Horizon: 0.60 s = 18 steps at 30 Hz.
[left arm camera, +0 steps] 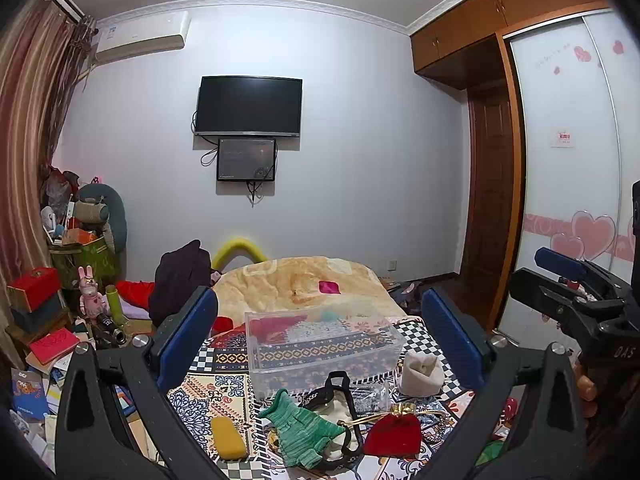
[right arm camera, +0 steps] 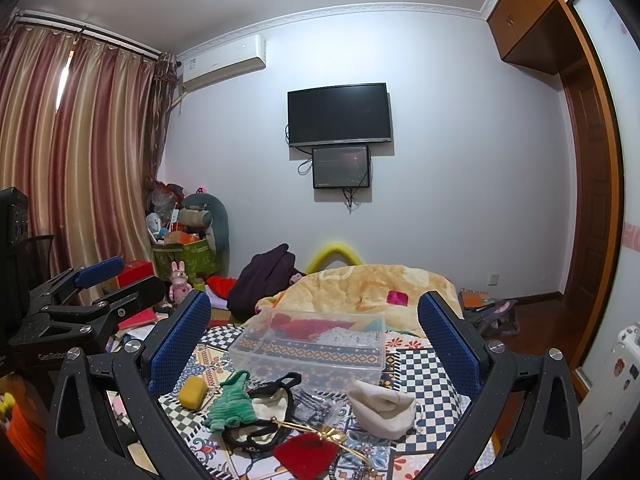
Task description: Organize soft objects
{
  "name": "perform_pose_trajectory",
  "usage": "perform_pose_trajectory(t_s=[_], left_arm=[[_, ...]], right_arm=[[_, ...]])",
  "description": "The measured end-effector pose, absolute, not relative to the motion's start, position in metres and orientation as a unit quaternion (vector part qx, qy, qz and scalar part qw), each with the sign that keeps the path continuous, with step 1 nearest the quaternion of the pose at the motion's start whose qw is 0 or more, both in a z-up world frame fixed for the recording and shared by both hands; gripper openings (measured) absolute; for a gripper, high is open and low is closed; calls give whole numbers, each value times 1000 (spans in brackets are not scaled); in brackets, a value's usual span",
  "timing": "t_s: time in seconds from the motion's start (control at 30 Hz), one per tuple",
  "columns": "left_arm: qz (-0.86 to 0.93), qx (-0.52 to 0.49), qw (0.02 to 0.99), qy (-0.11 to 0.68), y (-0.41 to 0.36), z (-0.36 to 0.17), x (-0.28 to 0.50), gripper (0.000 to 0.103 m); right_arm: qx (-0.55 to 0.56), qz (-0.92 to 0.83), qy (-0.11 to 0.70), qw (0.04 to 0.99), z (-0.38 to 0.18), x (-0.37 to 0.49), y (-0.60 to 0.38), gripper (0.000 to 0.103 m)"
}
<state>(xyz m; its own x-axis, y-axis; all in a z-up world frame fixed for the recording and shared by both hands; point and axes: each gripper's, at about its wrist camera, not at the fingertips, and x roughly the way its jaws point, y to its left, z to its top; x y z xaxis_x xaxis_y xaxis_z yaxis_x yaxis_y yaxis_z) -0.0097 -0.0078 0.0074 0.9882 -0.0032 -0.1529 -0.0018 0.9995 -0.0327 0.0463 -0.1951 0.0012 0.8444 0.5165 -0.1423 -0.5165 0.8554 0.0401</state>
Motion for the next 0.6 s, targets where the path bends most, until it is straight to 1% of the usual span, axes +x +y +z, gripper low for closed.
perform_pose_trajectory(t_s=[0.6], left_arm=[[0,-17,997,80,-7,7,-10,103]], right_arm=[[-1,269,73,961,1,44,-194,103]])
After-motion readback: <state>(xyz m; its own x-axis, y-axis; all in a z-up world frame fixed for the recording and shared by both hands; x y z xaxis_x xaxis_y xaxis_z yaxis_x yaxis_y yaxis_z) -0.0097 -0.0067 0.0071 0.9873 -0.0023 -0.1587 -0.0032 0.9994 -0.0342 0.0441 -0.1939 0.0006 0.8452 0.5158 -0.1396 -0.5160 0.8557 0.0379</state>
